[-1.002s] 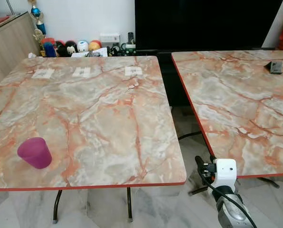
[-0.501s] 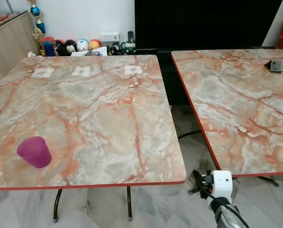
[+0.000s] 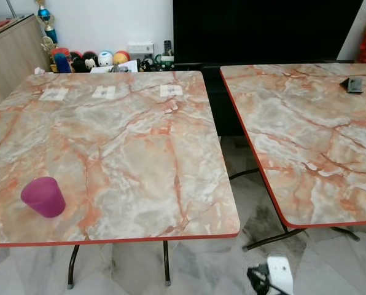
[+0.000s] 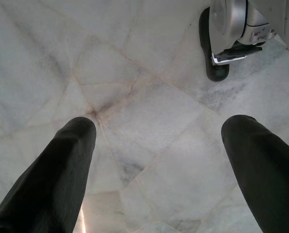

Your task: Setting the table

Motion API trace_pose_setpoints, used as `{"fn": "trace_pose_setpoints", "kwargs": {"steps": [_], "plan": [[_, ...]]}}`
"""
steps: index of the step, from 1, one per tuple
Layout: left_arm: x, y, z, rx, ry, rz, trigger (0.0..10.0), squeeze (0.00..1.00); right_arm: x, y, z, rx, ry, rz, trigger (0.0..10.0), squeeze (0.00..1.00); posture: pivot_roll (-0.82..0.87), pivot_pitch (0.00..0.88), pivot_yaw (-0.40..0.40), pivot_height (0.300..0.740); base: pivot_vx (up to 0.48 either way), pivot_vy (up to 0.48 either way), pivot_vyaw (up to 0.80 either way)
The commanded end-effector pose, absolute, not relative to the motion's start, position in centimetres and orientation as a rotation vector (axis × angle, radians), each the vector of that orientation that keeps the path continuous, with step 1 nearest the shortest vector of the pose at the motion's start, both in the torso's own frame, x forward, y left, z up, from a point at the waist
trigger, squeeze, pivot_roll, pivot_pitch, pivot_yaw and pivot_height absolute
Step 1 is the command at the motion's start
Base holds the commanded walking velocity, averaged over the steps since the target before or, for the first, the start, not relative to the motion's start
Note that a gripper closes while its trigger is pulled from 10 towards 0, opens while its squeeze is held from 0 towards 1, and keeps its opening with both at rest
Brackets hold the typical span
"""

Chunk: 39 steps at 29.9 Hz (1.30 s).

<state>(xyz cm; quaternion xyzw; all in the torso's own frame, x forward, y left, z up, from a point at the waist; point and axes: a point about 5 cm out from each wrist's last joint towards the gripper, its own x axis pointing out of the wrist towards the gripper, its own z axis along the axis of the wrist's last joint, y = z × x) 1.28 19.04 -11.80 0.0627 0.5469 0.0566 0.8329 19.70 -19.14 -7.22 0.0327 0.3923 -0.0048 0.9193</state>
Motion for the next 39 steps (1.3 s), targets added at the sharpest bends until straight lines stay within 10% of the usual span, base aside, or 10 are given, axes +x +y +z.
{"fn": "trace_pose_setpoints", "kwargs": {"steps": [1,16,19,26,39], "plan": [[0.7,17.6,-11.9,0.101,1.169,0.071,10.0,0.00,18.9,-19.3,-7.7,0.066,0.848,-0.032,10.0,0.00,0.00,0.073,-0.014,0.740,0.000,0.000,0.00],[0.0,19.0,-11.7,0.406,1.181,0.211,10.0,0.00,17.8,-19.1,-8.4,0.049,0.895,-0.082,10.0,0.00,0.02,0.068,0.000,0.740,0.000,0.000,0.00],[11.7,26.3,-8.5,0.425,0.895,0.343,10.0,0.00,18.0,-19.0,-8.3,0.051,0.890,-0.085,10.0,0.00,0.02,0.059,0.004,0.740,0.000,0.000,0.00],[14.8,28.1,-6.2,0.570,0.725,0.438,10.0,0.00,17.8,-19.0,-8.4,0.049,0.890,-0.087,10.0,0.00,0.02,0.052,0.005,0.740,0.000,0.000,0.00],[14.3,24.2,-7.7,0.112,0.737,0.200,10.0,0.00,17.5,-19.3,-8.5,0.052,0.899,-0.090,10.0,0.00,0.02,0.056,-0.002,0.740,0.000,0.000,0.00]]}}
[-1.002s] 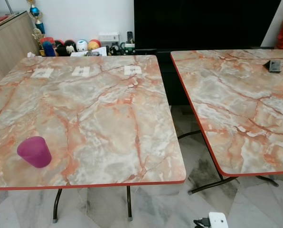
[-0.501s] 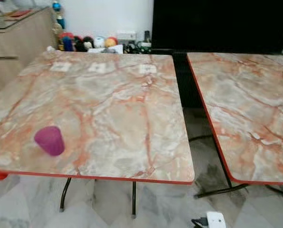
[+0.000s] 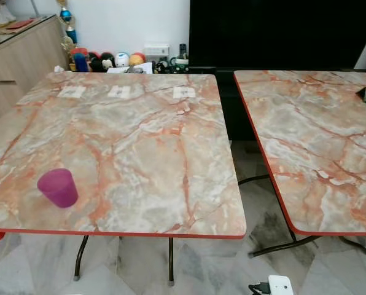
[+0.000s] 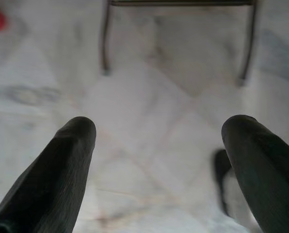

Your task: Setting the table

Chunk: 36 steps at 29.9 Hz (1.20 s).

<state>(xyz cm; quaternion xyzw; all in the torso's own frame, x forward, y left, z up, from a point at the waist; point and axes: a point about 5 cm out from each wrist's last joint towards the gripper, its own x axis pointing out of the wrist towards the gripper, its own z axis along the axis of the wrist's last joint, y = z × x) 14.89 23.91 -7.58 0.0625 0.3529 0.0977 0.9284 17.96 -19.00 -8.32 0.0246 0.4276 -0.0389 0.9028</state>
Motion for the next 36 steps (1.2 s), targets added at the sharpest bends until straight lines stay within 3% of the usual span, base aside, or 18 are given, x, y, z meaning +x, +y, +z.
{"fn": "trace_pose_setpoints", "kwargs": {"steps": [1,15,29,36], "plan": [[14.3,24.1,-7.7,0.108,0.731,0.201,10.0,0.00,17.5,-19.4,-8.5,0.053,0.899,-0.092,10.0,0.00,0.02,0.056,-0.002,0.740,0.000,0.000,0.00],[15.3,24.3,-7.5,0.067,0.732,0.201,10.0,0.00,17.5,-19.4,-8.5,0.064,0.900,-0.095,10.0,0.00,0.02,0.076,-0.002,0.740,0.000,0.000,0.00],[14.4,24.5,-8.0,0.049,0.787,0.208,10.0,0.00,17.3,-19.6,-8.5,0.063,0.904,-0.100,10.0,0.00,0.02,0.076,0.003,0.740,0.000,0.000,0.00],[14.1,24.3,-8.2,0.042,0.809,0.207,10.0,0.00,17.3,-19.7,-8.6,0.066,0.907,-0.101,10.0,0.00,0.02,0.074,0.002,0.740,0.000,0.259,0.00]]}}
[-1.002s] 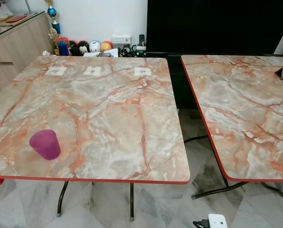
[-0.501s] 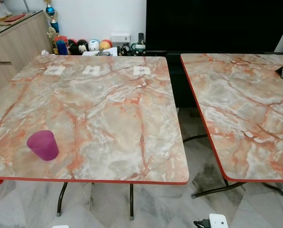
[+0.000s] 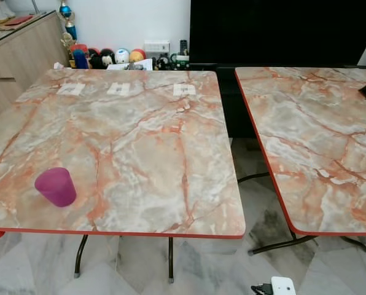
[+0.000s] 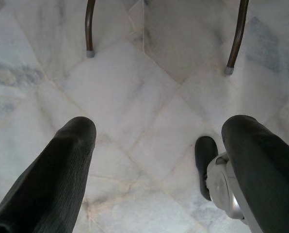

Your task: Setting the table

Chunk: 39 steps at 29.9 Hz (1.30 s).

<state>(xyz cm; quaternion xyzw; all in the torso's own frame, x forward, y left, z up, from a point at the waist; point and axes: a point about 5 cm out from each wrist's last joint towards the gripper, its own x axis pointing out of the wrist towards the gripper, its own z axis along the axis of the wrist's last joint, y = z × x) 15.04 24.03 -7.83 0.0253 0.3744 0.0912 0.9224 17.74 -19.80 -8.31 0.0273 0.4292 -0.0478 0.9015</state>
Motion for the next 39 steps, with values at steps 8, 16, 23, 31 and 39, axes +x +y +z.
{"fn": "trace_pose_setpoints", "kwargs": {"steps": [8,16,23,31,39], "plan": [[13.6,24.1,-8.6,0.037,0.834,0.213,10.0,0.00,17.3,-19.7,-8.5,0.067,0.908,-0.098,10.0,0.00,0.02,0.077,-0.002,0.740,0.000,0.265,0.00],[12.9,24.1,-8.8,0.032,0.852,0.215,10.0,0.00,17.3,-19.7,-8.6,0.067,0.910,-0.097,10.0,0.00,0.03,0.076,-0.002,0.740,0.000,0.266,0.00],[12.9,24.3,-8.7,0.038,0.854,0.215,10.0,0.00,17.4,-19.6,-8.5,0.067,0.909,-0.088,10.0,0.00,0.03,0.079,0.001,0.740,0.000,0.187,0.00],[13.2,24.4,-8.6,0.042,0.850,0.213,10.0,0.00,17.3,-19.6,-8.6,0.071,0.912,-0.087,10.0,0.00,0.03,0.083,0.003,0.740,0.000,0.000,0.00],[14.0,24.5,-8.3,0.045,0.833,0.207,10.0,0.00,17.4,-19.5,-8.5,0.071,0.911,-0.088,10.0,0.00,0.03,0.087,0.006,0.740,0.000,0.000,0.00]]}}
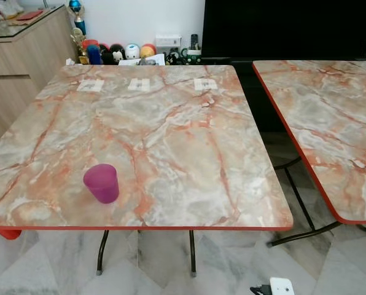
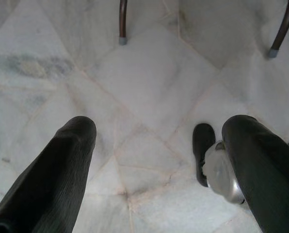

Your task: Setting the table

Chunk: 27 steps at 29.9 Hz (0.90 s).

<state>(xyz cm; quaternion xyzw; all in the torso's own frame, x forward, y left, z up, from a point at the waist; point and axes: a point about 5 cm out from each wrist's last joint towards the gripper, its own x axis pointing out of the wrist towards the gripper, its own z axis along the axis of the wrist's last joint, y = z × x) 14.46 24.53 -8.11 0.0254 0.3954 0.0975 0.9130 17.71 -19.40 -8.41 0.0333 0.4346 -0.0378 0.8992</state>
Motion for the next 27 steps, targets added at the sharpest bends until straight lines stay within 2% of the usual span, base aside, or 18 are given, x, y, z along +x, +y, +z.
{"fn": "trace_pose_setpoints", "kwargs": {"steps": [1,9,27], "plan": [[14.2,24.5,-8.2,0.040,0.824,0.206,10.0,0.00,17.4,-19.5,-8.5,0.072,0.910,-0.089,10.0,0.00,0.03,0.087,0.006,0.740,0.000,0.000,0.00],[15.2,24.3,-7.8,0.030,0.781,0.199,10.0,0.00,17.4,-19.6,-8.5,0.069,0.911,-0.087,10.0,0.00,0.03,0.074,0.003,0.740,0.000,0.000,0.00],[15.5,24.0,-7.8,0.024,0.770,0.193,10.0,0.00,17.4,-19.5,-8.6,0.062,0.917,-0.076,10.0,0.00,0.03,0.091,0.003,0.740,0.000,0.000,0.00]]}}
